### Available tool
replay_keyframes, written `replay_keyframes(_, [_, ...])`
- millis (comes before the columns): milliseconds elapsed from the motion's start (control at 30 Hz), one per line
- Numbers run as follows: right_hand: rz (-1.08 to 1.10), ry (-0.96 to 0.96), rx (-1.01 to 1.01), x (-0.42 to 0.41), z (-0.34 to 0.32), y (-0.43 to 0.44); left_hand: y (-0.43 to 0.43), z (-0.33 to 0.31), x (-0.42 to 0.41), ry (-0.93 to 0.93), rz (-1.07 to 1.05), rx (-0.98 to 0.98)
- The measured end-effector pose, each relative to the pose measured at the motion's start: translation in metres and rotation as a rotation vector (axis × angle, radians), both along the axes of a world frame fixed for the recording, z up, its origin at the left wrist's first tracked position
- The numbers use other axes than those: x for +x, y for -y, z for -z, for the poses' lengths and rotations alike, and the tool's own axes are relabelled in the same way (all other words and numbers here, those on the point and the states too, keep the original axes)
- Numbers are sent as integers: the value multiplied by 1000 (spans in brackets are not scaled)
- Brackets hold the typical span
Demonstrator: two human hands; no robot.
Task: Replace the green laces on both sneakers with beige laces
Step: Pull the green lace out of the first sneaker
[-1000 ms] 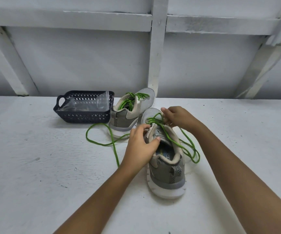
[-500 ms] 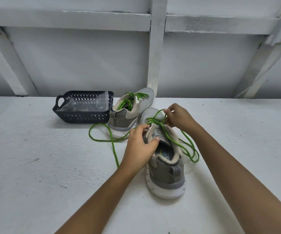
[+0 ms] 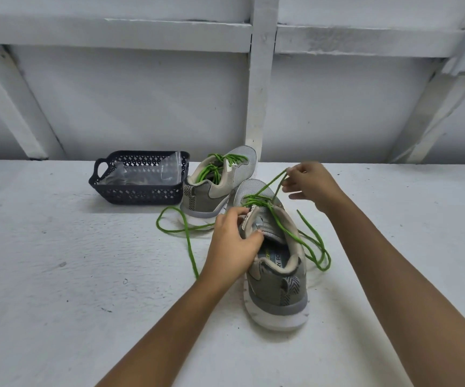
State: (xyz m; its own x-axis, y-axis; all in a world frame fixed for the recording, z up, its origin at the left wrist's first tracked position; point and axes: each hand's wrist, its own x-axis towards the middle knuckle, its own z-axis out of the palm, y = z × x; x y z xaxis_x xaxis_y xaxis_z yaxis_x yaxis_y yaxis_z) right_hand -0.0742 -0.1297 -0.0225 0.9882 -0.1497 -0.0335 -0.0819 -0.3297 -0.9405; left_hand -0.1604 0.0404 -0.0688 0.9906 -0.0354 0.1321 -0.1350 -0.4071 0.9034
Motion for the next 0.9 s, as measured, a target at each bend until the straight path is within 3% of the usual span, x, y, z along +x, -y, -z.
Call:
replay_keyframes(100, [-37, -61, -35, -3, -1, 3, 1, 1, 1, 9, -1, 9])
replay_keyframes(200, [-206, -154, -285, -11, 5, 4, 1, 4, 2, 17, -5, 14])
replay_keyframes(333, [-222, -75, -340, -11, 12, 2, 0, 6, 3, 23, -5, 15])
replay_keyframes(400, [-177, -82, -162, -10, 7, 3, 0, 6, 3, 20, -7, 16])
replay_keyframes(500, [-13, -16, 310, -6, -6, 7, 0, 5, 3, 20, -16, 29])
replay_keyframes(567, [115, 30, 474, -2, -11, 10, 0, 5, 3, 16, -22, 32])
replay_keyframes(633, [115, -7, 412, -3, -10, 9, 0, 5, 2, 11, -22, 33])
replay_keyframes(800, [-173, -165, -134, -17, 13, 2, 0, 5, 3, -8, -11, 25])
replay_keyframes(900, [-148, -87, -158, -16, 19, -2, 0, 5, 2, -11, -7, 23])
